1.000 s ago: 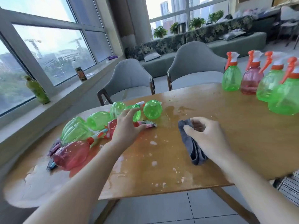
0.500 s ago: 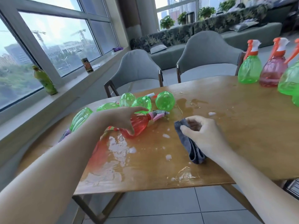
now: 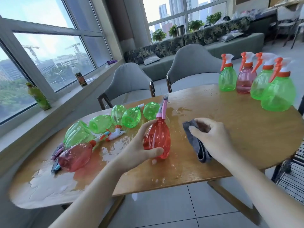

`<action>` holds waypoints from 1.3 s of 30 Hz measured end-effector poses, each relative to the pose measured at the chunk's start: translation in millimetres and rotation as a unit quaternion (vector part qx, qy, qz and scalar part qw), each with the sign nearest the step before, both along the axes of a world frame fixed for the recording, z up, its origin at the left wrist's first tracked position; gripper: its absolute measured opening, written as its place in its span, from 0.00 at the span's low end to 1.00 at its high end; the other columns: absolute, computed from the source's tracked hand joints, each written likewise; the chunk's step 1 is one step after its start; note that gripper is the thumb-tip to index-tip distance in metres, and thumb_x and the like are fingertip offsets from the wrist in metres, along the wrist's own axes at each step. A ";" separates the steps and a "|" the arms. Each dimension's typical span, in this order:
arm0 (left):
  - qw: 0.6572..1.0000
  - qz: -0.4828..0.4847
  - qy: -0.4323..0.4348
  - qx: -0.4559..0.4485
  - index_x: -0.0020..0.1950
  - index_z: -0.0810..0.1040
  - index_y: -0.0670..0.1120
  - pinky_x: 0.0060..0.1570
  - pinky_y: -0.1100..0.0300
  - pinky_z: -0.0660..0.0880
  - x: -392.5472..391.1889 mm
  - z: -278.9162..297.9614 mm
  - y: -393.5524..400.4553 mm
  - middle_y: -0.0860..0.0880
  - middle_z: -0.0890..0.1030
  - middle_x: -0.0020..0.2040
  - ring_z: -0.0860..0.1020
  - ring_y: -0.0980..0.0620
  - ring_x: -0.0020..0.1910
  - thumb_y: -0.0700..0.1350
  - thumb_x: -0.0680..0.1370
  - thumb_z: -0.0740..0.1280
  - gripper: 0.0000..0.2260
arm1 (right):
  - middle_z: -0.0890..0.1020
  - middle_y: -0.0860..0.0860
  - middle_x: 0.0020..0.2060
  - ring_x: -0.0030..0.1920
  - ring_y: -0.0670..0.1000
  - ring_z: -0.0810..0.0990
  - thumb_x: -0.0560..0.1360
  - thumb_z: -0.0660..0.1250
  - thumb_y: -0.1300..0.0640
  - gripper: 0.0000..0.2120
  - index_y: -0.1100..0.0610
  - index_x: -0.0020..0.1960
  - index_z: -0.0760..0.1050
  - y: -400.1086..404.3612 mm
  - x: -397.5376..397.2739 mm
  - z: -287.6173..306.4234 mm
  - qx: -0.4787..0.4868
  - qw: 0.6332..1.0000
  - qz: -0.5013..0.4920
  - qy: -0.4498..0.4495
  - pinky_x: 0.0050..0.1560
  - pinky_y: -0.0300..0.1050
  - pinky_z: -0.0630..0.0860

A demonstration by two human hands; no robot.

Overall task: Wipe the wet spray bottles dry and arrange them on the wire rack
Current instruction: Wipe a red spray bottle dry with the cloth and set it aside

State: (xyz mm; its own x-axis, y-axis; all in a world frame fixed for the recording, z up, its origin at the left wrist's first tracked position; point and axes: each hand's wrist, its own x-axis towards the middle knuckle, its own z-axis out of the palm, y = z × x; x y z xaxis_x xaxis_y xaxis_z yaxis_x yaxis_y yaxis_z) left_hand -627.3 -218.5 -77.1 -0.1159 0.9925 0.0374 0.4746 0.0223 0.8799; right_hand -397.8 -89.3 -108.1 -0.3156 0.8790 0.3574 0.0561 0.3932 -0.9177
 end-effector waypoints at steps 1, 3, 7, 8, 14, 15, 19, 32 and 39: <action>0.999 0.010 -0.036 0.023 0.77 0.65 0.70 0.60 0.49 0.84 13.1 -7.3 -2.7 0.48 0.77 0.70 0.84 0.46 0.65 0.41 0.77 0.80 0.39 | 0.85 0.35 0.47 0.50 0.36 0.82 0.76 0.75 0.54 0.08 0.45 0.55 0.83 0.7 6.5 1.8 0.005 1.000 -0.003 0.008 0.52 0.38 0.77; 0.994 0.031 -0.084 0.065 0.78 0.64 0.69 0.61 0.49 0.84 36.1 -22.3 -3.9 0.46 0.76 0.72 0.83 0.44 0.66 0.42 0.76 0.80 0.40 | 0.84 0.30 0.44 0.50 0.34 0.82 0.77 0.75 0.56 0.11 0.41 0.53 0.82 6.0 19.7 2.3 0.019 0.999 -0.014 0.023 0.51 0.32 0.77; 0.984 0.036 -0.142 0.104 0.76 0.67 0.70 0.61 0.48 0.83 64.8 -38.9 4.1 0.46 0.76 0.73 0.83 0.45 0.66 0.40 0.75 0.81 0.40 | 0.84 0.27 0.45 0.50 0.34 0.83 0.77 0.75 0.58 0.15 0.36 0.51 0.80 5.6 32.4 9.8 0.068 0.997 0.005 0.035 0.49 0.27 0.76; 0.983 0.030 -0.146 0.109 0.76 0.67 0.70 0.61 0.48 0.83 67.7 -40.9 6.6 0.46 0.76 0.73 0.83 0.45 0.67 0.40 0.75 0.81 0.40 | 0.84 0.29 0.46 0.50 0.35 0.84 0.77 0.75 0.58 0.15 0.36 0.52 0.80 6.0 34.5 11.4 0.073 0.997 0.006 0.037 0.50 0.29 0.77; 0.983 -0.006 -0.144 0.112 0.77 0.68 0.68 0.64 0.47 0.82 65.0 -39.9 15.8 0.46 0.77 0.72 0.82 0.44 0.67 0.42 0.74 0.81 0.39 | 0.85 0.40 0.54 0.56 0.43 0.83 0.78 0.74 0.56 0.13 0.49 0.62 0.84 13.8 33.4 7.8 0.117 0.993 0.028 -0.017 0.55 0.39 0.79; 0.983 -0.017 -0.147 0.109 0.77 0.68 0.67 0.64 0.47 0.82 63.0 -39.5 16.3 0.47 0.78 0.72 0.82 0.44 0.68 0.41 0.75 0.81 0.39 | 0.85 0.40 0.54 0.57 0.43 0.83 0.78 0.74 0.57 0.13 0.50 0.62 0.84 15.8 31.8 6.3 0.128 0.991 0.027 -0.022 0.54 0.40 0.79; 0.982 -0.044 -0.151 0.099 0.78 0.69 0.66 0.64 0.47 0.81 57.7 -38.8 21.2 0.49 0.78 0.72 0.81 0.45 0.69 0.40 0.75 0.80 0.38 | 0.85 0.39 0.54 0.58 0.45 0.83 0.78 0.72 0.58 0.13 0.49 0.62 0.84 11.8 23.7 9.5 0.155 0.988 0.024 -0.010 0.54 0.42 0.81; 0.983 -0.055 -0.144 0.104 0.83 0.64 0.59 0.67 0.52 0.79 57.4 -38.5 30.6 0.47 0.81 0.71 0.81 0.47 0.69 0.39 0.76 0.78 0.39 | 0.82 0.45 0.53 0.53 0.49 0.82 0.74 0.77 0.59 0.15 0.53 0.61 0.85 -14.0 31.0 -2.8 0.268 0.954 0.090 -0.100 0.49 0.38 0.79; 0.977 -0.070 -0.181 0.093 0.81 0.67 0.61 0.65 0.50 0.80 57.0 -38.9 29.8 0.47 0.78 0.73 0.80 0.44 0.70 0.40 0.76 0.78 0.38 | 0.82 0.48 0.53 0.54 0.46 0.82 0.76 0.76 0.60 0.13 0.57 0.61 0.85 -7.9 27.7 3.2 0.280 0.957 0.034 -0.071 0.53 0.32 0.75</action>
